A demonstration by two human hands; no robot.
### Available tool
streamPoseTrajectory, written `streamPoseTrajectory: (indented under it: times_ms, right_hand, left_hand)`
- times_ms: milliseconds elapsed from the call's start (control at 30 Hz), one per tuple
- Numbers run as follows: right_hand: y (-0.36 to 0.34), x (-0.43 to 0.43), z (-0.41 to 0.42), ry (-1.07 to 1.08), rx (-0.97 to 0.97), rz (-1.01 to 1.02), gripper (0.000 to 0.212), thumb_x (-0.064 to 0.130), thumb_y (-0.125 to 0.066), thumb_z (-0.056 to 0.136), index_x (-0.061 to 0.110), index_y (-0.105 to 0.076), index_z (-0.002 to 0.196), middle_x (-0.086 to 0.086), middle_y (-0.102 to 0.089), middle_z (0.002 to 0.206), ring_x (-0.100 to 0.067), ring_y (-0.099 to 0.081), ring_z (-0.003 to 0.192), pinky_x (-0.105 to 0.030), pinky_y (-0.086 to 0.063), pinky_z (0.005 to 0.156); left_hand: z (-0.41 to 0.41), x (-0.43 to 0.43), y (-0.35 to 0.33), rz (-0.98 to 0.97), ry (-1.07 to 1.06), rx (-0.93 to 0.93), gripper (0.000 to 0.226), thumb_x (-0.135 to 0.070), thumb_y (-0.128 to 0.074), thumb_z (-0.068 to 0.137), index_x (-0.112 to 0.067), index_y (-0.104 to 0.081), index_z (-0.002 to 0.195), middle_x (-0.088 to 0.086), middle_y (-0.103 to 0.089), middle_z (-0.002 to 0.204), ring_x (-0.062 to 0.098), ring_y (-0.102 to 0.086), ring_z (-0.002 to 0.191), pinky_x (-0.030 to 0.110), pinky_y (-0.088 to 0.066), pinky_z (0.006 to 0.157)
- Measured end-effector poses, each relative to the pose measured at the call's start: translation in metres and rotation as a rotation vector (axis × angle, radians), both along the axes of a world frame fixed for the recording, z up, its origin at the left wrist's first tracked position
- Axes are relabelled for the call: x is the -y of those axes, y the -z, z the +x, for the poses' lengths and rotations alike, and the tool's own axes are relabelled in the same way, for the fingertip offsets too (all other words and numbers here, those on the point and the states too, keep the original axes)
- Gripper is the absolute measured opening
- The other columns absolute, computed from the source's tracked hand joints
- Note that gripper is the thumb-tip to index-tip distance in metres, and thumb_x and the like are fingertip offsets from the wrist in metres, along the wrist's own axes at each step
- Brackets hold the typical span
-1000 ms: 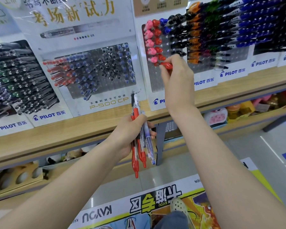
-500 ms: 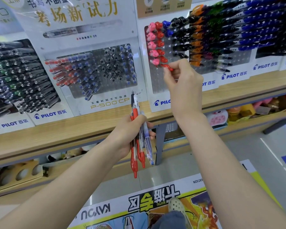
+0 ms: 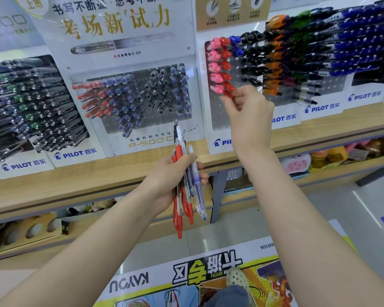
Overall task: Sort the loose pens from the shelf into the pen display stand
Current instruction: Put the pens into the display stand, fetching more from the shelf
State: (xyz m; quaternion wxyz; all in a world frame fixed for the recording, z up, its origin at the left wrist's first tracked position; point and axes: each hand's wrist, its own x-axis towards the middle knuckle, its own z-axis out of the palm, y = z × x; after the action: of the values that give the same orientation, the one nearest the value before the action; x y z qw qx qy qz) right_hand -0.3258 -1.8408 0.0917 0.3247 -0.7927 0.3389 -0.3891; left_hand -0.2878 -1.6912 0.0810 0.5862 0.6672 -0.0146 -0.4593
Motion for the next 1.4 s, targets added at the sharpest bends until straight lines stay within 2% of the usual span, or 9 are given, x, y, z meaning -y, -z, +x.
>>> streamPoseTrajectory:
  times_ms: [133, 300, 500, 633, 767, 867, 1000, 1133, 1400]
  right_hand:
    - [0.005, -0.012, -0.011, -0.053, 0.066, 0.141, 0.032, 0.019, -0.058, 0.091, 0.010, -0.044, 0.119, 0.015, -0.053, 0.076, 0.001, -0.054, 0.068, -0.011, -0.045, 0.064]
    - [0.020, -0.029, -0.036, -0.284, -0.151, 0.439, 0.016, 0.032, -0.046, 0.096, 0.017, -0.052, 0.093, 0.001, -0.060, 0.074, -0.009, -0.059, 0.058, -0.025, -0.054, 0.057]
    - [0.035, -0.048, -0.060, -0.567, -0.518, 0.736, 0.029, 0.041, -0.047, 0.093, 0.016, -0.062, 0.092, -0.001, -0.067, 0.082, -0.017, -0.067, 0.070, -0.038, -0.059, 0.069]
    - [0.036, -0.053, -0.068, -0.647, -0.502, 0.881, 0.015, 0.025, -0.053, 0.093, 0.014, -0.060, 0.101, 0.000, -0.064, 0.079, -0.013, -0.063, 0.063, -0.024, -0.056, 0.058]
    - [0.042, -0.054, -0.067, -0.457, -0.414, 0.634, 0.013, 0.026, -0.055, 0.091, 0.029, -0.062, 0.081, 0.005, -0.063, 0.073, -0.006, -0.052, 0.062, -0.021, -0.046, 0.061]
    - [0.044, -0.054, -0.068, -0.226, -0.193, 0.467, 0.011, 0.027, -0.057, 0.089, 0.026, -0.065, 0.082, 0.012, -0.061, 0.068, -0.001, -0.051, 0.061, -0.016, -0.040, 0.061]
    - [0.039, -0.058, -0.065, -0.119, 0.045, 0.411, 0.008, 0.023, -0.061, 0.088, 0.018, -0.067, 0.091, 0.006, -0.067, 0.067, -0.007, -0.064, 0.059, -0.032, -0.056, 0.065]
    - [0.039, -0.059, -0.053, -0.092, 0.058, 0.213, 0.010, 0.027, -0.064, 0.086, 0.020, -0.070, 0.090, 0.003, -0.068, 0.068, -0.019, -0.067, 0.066, -0.045, -0.055, 0.068]
    - [0.047, -0.058, -0.015, -0.091, 0.034, 0.080, 0.015, 0.026, -0.059, 0.089, 0.016, -0.070, 0.090, -0.008, -0.067, 0.068, -0.026, -0.065, 0.069, -0.040, -0.051, 0.070]
  left_hand:
    - [0.000, 0.000, 0.002, -0.036, -0.070, -0.051, 0.020, -0.016, -0.053, 0.095, 0.002, -0.062, 0.092, 0.011, -0.071, 0.067, 0.018, -0.069, 0.059, 0.029, -0.060, 0.060]
    - [0.000, 0.000, 0.012, -0.052, -0.136, -0.068, 0.026, -0.015, -0.051, 0.096, 0.007, -0.061, 0.108, 0.020, -0.071, 0.091, 0.020, -0.071, 0.069, 0.025, -0.055, 0.051]
    - [0.002, -0.002, 0.018, -0.044, -0.211, -0.078, 0.025, -0.017, -0.047, 0.098, 0.002, -0.063, 0.102, 0.013, -0.070, 0.082, 0.014, -0.067, 0.058, 0.024, -0.054, 0.047]
    - [0.004, -0.004, 0.020, -0.074, -0.243, -0.089, 0.026, -0.017, -0.046, 0.098, 0.002, -0.063, 0.102, 0.014, -0.072, 0.086, 0.015, -0.072, 0.070, 0.023, -0.056, 0.054]
    - [0.007, -0.006, 0.017, -0.087, -0.254, -0.119, 0.024, -0.016, -0.045, 0.099, 0.002, -0.062, 0.101, 0.015, -0.073, 0.086, 0.019, -0.072, 0.072, 0.026, -0.053, 0.045]
    - [0.009, -0.008, 0.018, -0.059, -0.215, -0.087, 0.023, -0.016, -0.049, 0.097, 0.001, -0.063, 0.101, 0.014, -0.073, 0.091, 0.017, -0.072, 0.070, 0.024, -0.054, 0.048]
    - [0.012, -0.019, 0.022, 0.024, -0.147, -0.025, 0.022, -0.021, -0.056, 0.094, -0.006, -0.058, 0.079, 0.004, -0.058, 0.056, 0.014, -0.056, 0.045, 0.027, -0.049, 0.046]
    - [0.018, -0.030, 0.027, -0.014, -0.134, -0.057, 0.024, -0.024, -0.057, 0.093, -0.010, -0.052, 0.074, 0.001, -0.047, 0.053, 0.012, -0.045, 0.043, 0.027, -0.042, 0.047]
    - [0.030, -0.049, 0.031, -0.069, -0.154, -0.057, 0.018, -0.022, -0.056, 0.094, -0.008, -0.050, 0.085, 0.000, -0.046, 0.058, 0.010, -0.043, 0.043, 0.020, -0.043, 0.042]
